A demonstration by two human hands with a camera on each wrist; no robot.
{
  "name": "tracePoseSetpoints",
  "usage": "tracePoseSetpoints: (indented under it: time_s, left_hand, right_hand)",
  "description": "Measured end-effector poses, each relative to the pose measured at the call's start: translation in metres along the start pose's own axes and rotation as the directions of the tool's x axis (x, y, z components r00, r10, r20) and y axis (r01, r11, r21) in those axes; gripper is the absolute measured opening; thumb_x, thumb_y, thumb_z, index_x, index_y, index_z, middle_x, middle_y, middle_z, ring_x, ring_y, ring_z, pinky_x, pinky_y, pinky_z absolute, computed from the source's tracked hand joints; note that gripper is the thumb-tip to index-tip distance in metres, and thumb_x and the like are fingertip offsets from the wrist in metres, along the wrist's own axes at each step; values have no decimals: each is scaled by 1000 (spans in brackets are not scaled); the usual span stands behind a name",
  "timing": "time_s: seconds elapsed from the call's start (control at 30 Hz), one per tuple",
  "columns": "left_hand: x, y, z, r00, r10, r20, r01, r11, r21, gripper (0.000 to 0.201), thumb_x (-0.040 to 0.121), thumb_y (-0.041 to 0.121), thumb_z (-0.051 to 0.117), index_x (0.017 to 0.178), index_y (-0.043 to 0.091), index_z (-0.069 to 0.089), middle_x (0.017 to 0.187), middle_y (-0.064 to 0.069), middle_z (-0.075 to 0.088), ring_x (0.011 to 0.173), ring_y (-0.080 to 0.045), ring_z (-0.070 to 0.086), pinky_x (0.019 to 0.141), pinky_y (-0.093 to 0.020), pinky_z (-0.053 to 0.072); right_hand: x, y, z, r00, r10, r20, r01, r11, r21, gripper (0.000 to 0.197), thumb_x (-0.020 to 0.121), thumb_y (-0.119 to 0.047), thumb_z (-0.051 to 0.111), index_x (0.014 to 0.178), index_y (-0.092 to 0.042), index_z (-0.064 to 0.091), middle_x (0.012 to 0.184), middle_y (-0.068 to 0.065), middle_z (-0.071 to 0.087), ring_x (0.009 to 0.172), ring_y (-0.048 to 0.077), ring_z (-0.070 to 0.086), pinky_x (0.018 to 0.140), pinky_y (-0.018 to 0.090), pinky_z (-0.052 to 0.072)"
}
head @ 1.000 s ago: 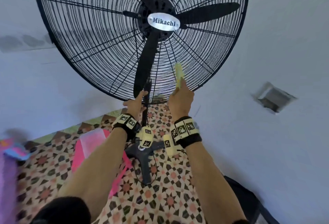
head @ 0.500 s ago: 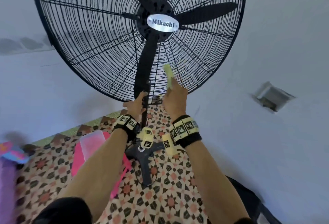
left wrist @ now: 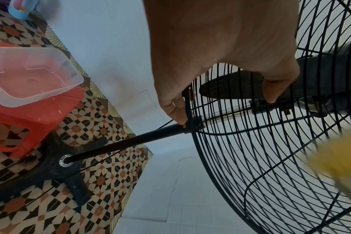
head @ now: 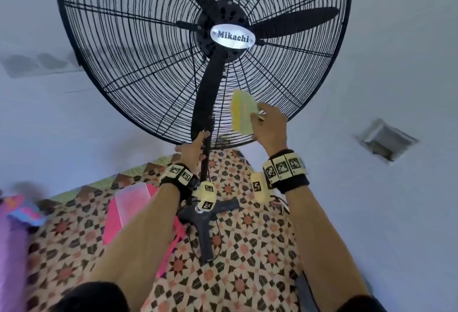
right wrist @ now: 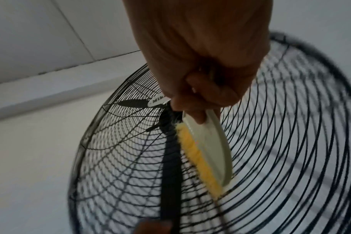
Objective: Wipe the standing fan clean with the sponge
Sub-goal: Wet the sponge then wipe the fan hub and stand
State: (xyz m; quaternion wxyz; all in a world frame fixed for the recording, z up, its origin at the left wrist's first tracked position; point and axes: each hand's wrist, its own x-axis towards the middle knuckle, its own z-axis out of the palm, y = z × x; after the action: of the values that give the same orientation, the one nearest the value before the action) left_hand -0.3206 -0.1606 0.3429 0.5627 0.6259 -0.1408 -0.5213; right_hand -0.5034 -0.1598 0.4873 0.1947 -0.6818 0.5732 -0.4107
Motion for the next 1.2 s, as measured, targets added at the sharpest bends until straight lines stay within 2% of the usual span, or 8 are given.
tracePoseSetpoints:
  time_s: [0.17,0.3,0.47,0.57,0.8,0.97,1.1,1.2]
  left_hand:
    - [0,-1,2,998,43,47,-44,999,8,98,76,57,84,150,15,35,133,-6,44,111,-23,60,75,-29,62]
    - [5,-5,-1,1000,2,-18,-1,1000,18,118,70,61,81,159,10,21,137,-17,51,114,-42,67,98,-56,54]
    - [-10,4,0,999,-48,-14,47,997,-60,77,88,58,71,141,17,34,141,-11,45,109,-30,65,106,-51,51]
    - [-4,-2,2,999,-39,8,40,997,-61,130,56,66,78,161,23,15,153,-12,47,107,-31,69,100,-48,53]
    - [-8,0,2,994,-21,-103,14,998,-66,137,81,53,83,159,8,-21,99,-5,57,103,-31,69,99,-50,57]
    - [-17,1,2,996,-17,-89,15,999,-28,136,69,60,87,158,9,-3,124,-16,60,104,-34,71,93,-50,59]
    - [-19,4,5,997,-7,-83,7,1000,6,116,79,60,81,159,10,11,122,6,44,110,-33,68,92,-47,58]
    - [-23,2,5,999,24,-31,-24,999,24,100,79,59,82,148,7,30,136,-16,53,122,-42,62,98,-51,55]
  right_hand:
    - [5,4,-11,999,-32,3,32,999,-20,25,100,-13,57,120,-5,68,99,8,66,67,26,69,49,34,57]
    - [6,2,-4,990,-78,116,64,991,121,29,102,-11,58,129,-5,62,122,17,64,71,27,73,41,20,51]
    - [6,2,-4,998,-5,-65,13,992,124,48,100,-5,54,139,-27,38,90,9,60,63,32,70,49,44,60]
    - [-4,-2,-3,987,-162,-7,162,982,98,40,96,-4,53,129,-23,40,91,13,62,61,28,70,45,31,55]
    - [-12,-6,0,908,-399,128,413,904,-112,52,98,-16,59,148,-13,48,61,-9,48,45,3,43,43,10,32]
    - [-13,11,7,832,-554,46,554,820,-145,43,95,-31,64,131,-7,62,85,8,71,61,20,59,53,32,51]
    - [3,11,14,769,-639,-1,637,768,-66,33,93,-33,67,113,-7,66,90,5,68,68,17,58,58,32,52]
    - [13,12,19,733,-680,33,681,732,-37,27,96,-19,64,118,-4,62,105,9,63,83,14,55,68,28,53]
